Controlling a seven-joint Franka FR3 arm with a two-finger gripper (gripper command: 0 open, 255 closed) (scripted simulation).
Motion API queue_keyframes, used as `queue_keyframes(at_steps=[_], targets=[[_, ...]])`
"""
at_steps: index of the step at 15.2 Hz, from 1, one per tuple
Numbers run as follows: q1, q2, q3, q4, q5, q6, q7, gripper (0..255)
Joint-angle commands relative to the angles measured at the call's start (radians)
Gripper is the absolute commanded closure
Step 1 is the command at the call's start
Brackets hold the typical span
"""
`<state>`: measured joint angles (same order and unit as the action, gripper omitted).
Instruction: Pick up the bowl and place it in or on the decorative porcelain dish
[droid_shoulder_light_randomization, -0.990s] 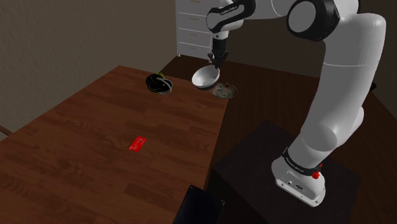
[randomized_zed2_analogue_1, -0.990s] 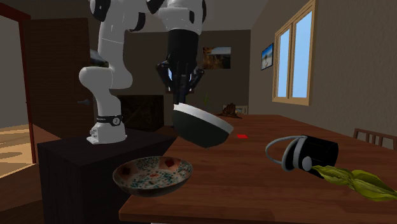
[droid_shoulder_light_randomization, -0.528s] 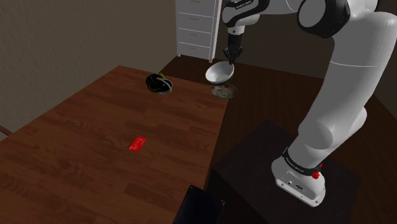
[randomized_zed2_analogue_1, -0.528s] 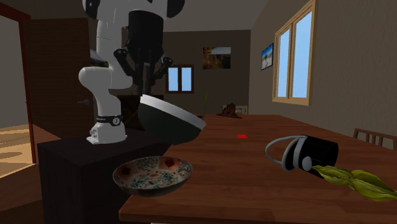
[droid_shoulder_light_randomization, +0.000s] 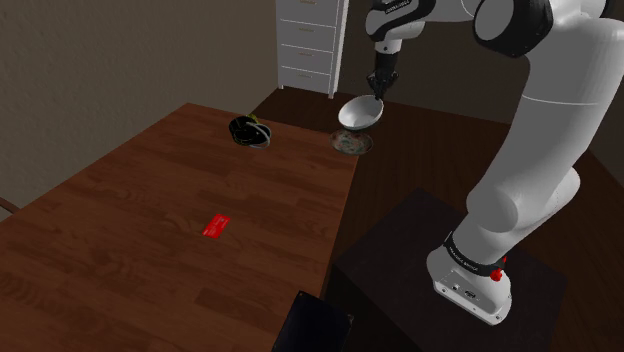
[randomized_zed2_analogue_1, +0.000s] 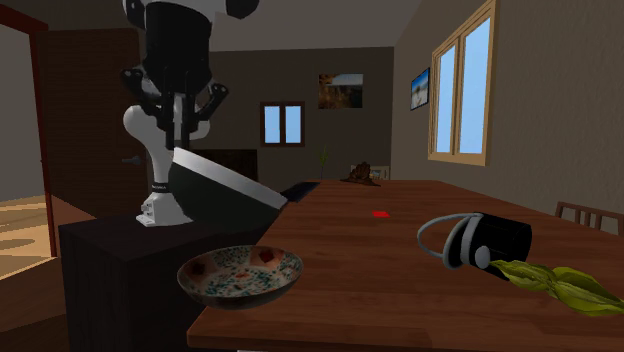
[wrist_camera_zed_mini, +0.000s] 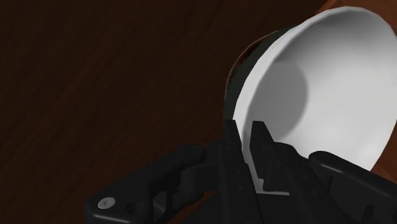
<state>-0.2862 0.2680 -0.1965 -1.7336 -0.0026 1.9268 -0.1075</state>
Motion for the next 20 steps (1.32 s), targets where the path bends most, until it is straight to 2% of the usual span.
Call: queue_keyframes(at_steps=[1, 20], targets=[[-0.001, 0.008, 0.000, -0.014, 0.002, 0.022, -0.002, 255], [-0.008, 0.118, 0.009, -0.128, 0.023, 0.245, -0.007, 255]])
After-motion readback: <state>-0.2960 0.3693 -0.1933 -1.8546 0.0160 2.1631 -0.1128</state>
